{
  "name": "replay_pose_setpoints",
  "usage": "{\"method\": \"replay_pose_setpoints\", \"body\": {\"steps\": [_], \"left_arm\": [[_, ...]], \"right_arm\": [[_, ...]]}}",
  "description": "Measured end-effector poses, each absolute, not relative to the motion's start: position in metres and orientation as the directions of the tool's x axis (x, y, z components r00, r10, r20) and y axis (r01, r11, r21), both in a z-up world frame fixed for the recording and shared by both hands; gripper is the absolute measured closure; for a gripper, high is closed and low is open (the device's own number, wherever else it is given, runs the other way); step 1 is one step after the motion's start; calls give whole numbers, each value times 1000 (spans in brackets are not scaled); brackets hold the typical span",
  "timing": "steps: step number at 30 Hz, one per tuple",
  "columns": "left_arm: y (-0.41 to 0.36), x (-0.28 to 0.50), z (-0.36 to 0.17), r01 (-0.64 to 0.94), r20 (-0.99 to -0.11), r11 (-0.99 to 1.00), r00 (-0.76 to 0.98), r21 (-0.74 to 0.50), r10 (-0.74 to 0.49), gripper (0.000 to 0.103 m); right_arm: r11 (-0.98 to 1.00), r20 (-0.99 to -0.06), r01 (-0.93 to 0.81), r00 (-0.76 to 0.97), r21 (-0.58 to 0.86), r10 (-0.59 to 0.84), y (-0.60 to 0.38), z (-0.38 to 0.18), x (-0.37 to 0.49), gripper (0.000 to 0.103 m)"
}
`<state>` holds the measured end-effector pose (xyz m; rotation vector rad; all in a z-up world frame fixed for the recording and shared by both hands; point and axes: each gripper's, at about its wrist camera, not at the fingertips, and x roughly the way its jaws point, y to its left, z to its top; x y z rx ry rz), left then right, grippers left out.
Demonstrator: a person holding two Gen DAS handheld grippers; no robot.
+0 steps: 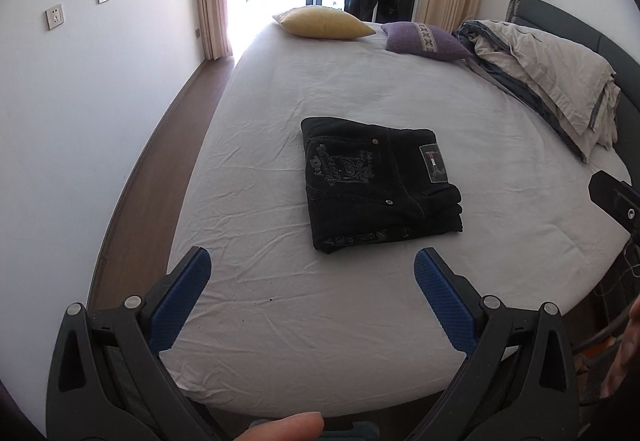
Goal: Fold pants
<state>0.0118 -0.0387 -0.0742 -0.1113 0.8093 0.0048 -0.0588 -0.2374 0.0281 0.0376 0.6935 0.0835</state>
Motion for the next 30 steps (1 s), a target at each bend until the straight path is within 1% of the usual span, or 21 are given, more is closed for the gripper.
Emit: {"method": "replay_pose_setpoints", "body": {"steps": [18, 30], "left_arm": [[-40, 24, -82, -57, -738, 995, 675, -77, -18, 0], [-39, 27, -90, -59, -743, 996, 669, -70, -13, 0]], "right_arm": [[995, -690, -59, 717, 78, 97, -236, 13, -49, 0], [995, -701, -62, 707, 79, 100, -234, 8, -49, 0]]}}
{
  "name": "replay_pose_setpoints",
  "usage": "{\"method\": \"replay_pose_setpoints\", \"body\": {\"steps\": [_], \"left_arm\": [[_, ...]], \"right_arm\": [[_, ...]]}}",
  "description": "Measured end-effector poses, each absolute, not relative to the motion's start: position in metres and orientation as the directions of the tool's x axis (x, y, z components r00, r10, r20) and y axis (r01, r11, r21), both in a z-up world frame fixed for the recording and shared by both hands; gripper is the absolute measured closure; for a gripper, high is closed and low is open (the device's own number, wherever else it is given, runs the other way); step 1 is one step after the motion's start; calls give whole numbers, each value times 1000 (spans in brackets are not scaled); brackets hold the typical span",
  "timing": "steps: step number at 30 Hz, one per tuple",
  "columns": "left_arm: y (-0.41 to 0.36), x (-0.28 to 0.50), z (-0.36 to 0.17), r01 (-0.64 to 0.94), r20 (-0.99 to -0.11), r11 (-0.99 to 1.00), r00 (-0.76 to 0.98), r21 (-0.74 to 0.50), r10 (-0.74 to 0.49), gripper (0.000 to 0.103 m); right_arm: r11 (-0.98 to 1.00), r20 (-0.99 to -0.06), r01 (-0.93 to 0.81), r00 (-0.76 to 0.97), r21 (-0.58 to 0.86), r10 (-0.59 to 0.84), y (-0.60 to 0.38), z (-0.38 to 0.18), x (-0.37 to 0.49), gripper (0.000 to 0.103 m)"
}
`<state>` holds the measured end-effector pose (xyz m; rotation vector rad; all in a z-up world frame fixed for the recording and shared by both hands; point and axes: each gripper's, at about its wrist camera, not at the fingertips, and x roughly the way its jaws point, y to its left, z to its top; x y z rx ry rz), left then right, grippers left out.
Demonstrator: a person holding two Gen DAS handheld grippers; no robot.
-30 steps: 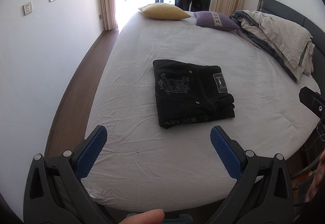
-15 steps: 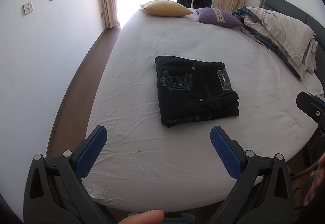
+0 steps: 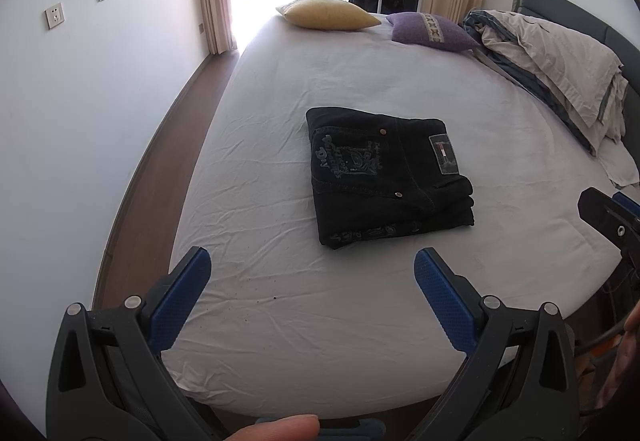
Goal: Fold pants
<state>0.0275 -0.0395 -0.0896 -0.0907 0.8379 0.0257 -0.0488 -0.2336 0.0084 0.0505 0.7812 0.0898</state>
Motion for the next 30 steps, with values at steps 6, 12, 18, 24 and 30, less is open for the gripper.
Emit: {"method": "replay_pose_setpoints", "body": {"steps": [6, 12, 18, 24, 30], "left_arm": [[-40, 27, -90, -58, -743, 996, 669, -70, -13, 0], [-40, 27, -90, -59, -743, 996, 669, -70, -13, 0], [-39, 27, -90, -60, -744, 996, 668, -70, -12, 0], [-39, 27, -89, -59, -744, 996, 668, -69, -12, 0], [-39, 27, -89, -59, -744, 996, 668, -68, -11, 0]], "right_arm": [[995, -704, -62, 703, 79, 100, -234, 5, -49, 0], [995, -704, -62, 703, 79, 100, -234, 5, -48, 0], [995, -705, -64, 702, 79, 101, -234, 5, -48, 0], [995, -707, -63, 700, 81, 102, -233, 4, -48, 0], [994, -708, -66, 698, 82, 104, -232, 1, -49, 0]]}}
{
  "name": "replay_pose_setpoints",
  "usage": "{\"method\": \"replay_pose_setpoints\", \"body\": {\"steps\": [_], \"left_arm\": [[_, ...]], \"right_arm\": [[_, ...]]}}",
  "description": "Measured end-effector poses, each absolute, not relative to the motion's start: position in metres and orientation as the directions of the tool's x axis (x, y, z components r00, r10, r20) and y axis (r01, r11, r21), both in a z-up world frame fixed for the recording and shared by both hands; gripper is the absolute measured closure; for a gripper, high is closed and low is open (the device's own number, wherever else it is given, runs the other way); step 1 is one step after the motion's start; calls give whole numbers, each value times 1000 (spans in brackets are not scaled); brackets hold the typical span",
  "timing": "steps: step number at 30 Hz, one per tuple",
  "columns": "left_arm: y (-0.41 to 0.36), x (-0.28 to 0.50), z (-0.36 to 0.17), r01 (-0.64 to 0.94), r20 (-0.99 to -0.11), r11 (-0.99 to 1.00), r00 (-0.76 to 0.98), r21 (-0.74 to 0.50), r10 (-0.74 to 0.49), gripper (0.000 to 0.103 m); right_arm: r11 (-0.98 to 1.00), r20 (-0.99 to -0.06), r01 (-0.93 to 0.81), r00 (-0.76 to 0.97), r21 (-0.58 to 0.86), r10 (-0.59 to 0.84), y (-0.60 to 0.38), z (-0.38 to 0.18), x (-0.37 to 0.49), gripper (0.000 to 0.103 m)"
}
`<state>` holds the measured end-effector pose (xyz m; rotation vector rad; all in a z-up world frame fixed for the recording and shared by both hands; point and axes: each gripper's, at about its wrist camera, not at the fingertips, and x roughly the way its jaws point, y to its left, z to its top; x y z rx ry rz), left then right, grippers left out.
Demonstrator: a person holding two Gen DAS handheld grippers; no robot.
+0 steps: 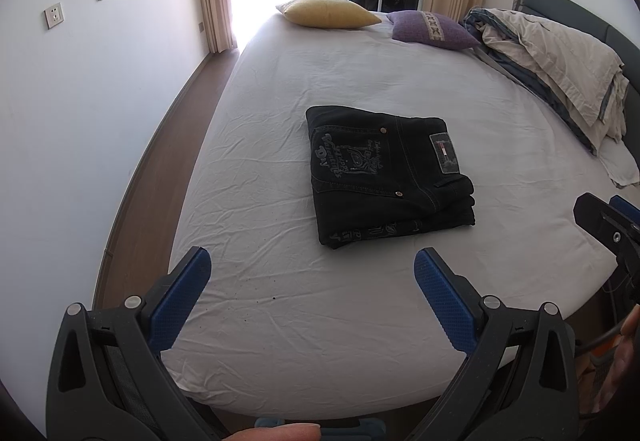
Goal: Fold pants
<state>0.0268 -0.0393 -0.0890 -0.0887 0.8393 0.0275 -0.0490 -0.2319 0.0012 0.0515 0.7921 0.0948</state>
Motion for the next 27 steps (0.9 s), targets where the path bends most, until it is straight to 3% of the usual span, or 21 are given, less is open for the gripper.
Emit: {"method": "replay_pose_setpoints", "body": {"steps": [27], "left_arm": [[-37, 26, -93, -56, -747, 996, 665, -63, -10, 0]], "right_arm": [[994, -711, -67, 695, 83, 106, -232, -2, -51, 0]]}}
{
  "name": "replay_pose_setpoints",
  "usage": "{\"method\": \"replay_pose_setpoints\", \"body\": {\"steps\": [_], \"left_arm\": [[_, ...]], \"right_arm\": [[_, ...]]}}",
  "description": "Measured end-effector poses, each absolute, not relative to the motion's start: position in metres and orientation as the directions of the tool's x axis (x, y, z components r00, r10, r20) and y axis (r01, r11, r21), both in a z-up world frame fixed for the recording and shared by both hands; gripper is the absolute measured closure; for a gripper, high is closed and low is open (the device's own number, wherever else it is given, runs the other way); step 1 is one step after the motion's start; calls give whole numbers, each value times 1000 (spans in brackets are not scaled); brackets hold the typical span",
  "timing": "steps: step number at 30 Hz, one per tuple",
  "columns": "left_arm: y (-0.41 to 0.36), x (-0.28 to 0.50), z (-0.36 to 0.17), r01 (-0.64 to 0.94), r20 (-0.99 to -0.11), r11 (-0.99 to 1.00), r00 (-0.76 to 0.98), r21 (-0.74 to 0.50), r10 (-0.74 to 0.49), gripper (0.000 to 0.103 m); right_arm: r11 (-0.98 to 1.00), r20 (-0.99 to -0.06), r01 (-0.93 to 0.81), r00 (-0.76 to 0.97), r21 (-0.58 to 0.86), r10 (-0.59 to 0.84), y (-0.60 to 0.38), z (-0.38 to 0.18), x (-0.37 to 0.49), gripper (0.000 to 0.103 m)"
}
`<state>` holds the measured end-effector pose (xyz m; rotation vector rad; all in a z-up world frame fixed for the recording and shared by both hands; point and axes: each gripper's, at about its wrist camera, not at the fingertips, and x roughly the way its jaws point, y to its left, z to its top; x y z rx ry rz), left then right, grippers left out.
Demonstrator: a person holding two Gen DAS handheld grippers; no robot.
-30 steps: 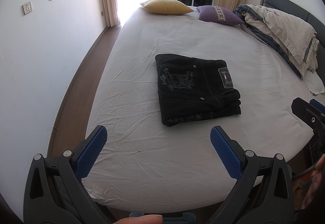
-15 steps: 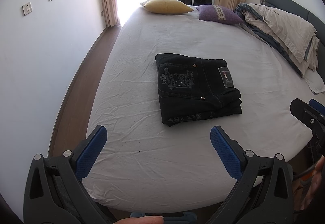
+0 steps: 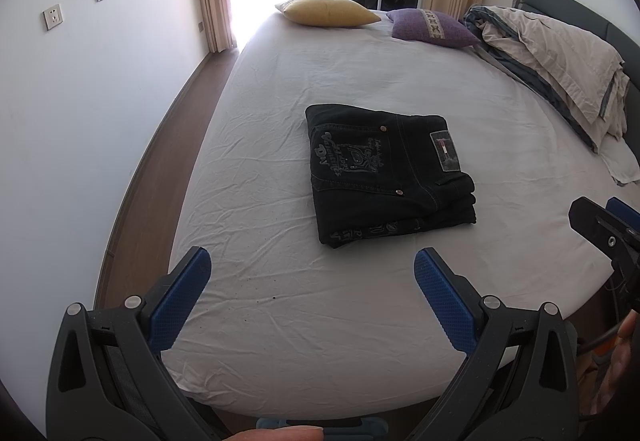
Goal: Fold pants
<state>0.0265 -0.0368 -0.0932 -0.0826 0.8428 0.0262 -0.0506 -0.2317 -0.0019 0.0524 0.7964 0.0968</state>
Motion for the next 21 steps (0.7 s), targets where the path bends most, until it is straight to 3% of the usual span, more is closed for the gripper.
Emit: {"method": "replay_pose_setpoints", "body": {"steps": [21], "left_arm": [[-36, 23, -94, -47, -743, 997, 669, -58, -12, 0]], "right_arm": [[994, -720, -66, 685, 91, 112, -235, -11, -58, 0]]}}
